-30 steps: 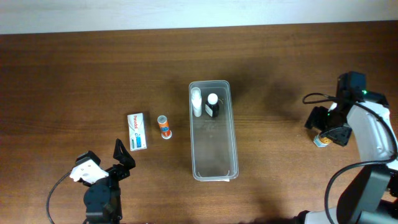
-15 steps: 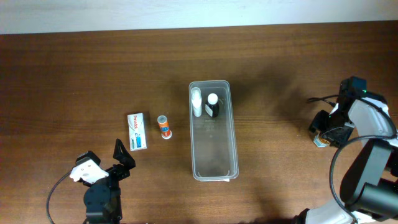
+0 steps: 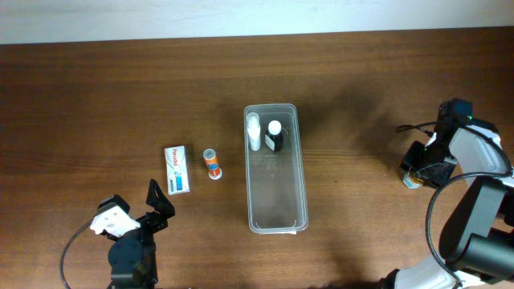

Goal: Pack container
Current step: 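Move the right gripper back and grasp the gold-lidded jar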

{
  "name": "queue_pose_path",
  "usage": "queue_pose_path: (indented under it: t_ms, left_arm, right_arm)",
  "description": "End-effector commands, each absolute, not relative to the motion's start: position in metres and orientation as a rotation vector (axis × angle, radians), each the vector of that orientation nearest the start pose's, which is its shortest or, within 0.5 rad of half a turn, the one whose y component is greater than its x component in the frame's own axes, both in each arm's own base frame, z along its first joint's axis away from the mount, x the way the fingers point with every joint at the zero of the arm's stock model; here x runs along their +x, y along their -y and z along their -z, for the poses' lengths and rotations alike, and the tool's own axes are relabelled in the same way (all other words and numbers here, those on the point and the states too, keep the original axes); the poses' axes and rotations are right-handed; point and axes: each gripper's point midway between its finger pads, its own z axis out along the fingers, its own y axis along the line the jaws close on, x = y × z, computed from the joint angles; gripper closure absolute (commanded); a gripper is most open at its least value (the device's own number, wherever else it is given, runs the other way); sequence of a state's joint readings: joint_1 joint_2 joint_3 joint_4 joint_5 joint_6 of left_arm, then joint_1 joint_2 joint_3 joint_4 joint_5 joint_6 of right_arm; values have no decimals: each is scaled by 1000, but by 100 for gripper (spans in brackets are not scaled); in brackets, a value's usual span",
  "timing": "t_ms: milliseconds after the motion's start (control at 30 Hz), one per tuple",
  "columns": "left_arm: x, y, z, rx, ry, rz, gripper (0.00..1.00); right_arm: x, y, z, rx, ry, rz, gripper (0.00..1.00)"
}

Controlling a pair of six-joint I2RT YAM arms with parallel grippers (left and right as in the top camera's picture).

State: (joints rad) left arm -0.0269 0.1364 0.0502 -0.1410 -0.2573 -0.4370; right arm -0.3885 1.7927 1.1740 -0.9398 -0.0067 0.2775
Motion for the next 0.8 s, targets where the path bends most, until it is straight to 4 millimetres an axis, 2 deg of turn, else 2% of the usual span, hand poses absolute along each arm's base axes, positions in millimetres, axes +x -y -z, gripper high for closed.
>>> queue_pose_path:
  t_ms: [0,233,333,633,767]
  left_arm:
    - [243,-35,-132,-523,-1713,103,1]
    - [243,-35,-132,-523,-1713,103,1]
    - [243,-35,-132,-523,-1713,103,1]
    - [243,-35,-132,-523,-1713,103,1]
    - [243,-35,-132,-524,-1713,103,1]
  right_arm:
    - [290,119,-29,1023,-2965,-17,43]
    - [289,123,-29,1023,-2965,20,44]
    - [288,127,-28,1023,-2963,56,50]
    - [287,127,-20,1029,-2982,57,56]
    - [288,126,-15,1037,-2990,51,64]
